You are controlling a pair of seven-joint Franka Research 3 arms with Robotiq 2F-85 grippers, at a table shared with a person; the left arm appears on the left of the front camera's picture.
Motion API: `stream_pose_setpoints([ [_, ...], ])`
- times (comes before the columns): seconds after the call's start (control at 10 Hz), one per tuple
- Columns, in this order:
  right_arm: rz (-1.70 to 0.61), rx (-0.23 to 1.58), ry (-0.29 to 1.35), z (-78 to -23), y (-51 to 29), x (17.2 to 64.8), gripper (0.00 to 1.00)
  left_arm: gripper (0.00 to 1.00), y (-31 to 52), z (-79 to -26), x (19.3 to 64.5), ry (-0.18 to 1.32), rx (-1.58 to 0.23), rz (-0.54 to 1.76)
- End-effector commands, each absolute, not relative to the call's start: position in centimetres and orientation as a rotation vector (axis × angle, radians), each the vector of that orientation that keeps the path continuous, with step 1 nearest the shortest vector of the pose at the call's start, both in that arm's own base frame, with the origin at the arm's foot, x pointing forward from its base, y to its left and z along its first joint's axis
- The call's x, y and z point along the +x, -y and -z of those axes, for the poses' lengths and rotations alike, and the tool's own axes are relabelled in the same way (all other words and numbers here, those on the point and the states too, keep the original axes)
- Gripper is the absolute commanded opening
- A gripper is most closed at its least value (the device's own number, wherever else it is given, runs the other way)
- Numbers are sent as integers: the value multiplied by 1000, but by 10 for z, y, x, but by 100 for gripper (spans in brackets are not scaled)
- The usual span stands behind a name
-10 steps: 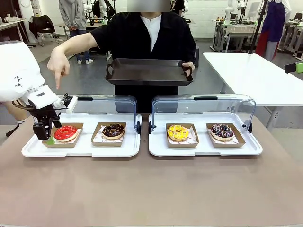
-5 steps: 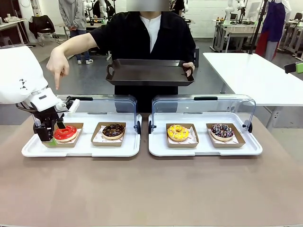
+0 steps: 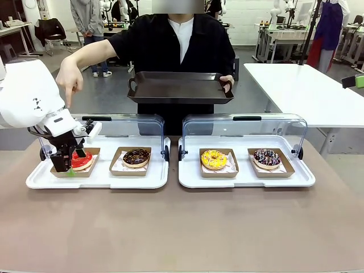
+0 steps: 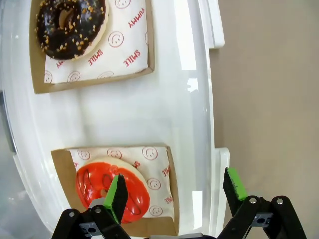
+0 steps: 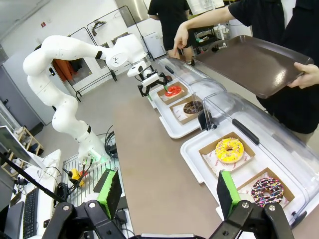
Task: Provide the desired donut to the person.
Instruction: Pick up and lift the Paper togo box containing the Donut pointed at by the person.
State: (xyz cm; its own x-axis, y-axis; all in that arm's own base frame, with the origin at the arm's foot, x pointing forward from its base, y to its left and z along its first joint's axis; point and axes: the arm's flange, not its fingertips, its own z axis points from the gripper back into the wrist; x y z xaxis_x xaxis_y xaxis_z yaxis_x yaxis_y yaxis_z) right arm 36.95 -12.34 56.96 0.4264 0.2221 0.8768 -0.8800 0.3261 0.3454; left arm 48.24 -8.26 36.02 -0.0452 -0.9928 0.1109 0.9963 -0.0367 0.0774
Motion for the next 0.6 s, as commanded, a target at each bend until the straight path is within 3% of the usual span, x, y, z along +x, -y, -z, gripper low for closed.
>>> stream_pose_setpoints([
  [0.0,-848,981,843,-570,123,371,100,100,90,-348,483,187,-25,1633],
  [0.5,-848,981,843,-570,123,371,100,100,93,-329,485,163,-15,1634],
])
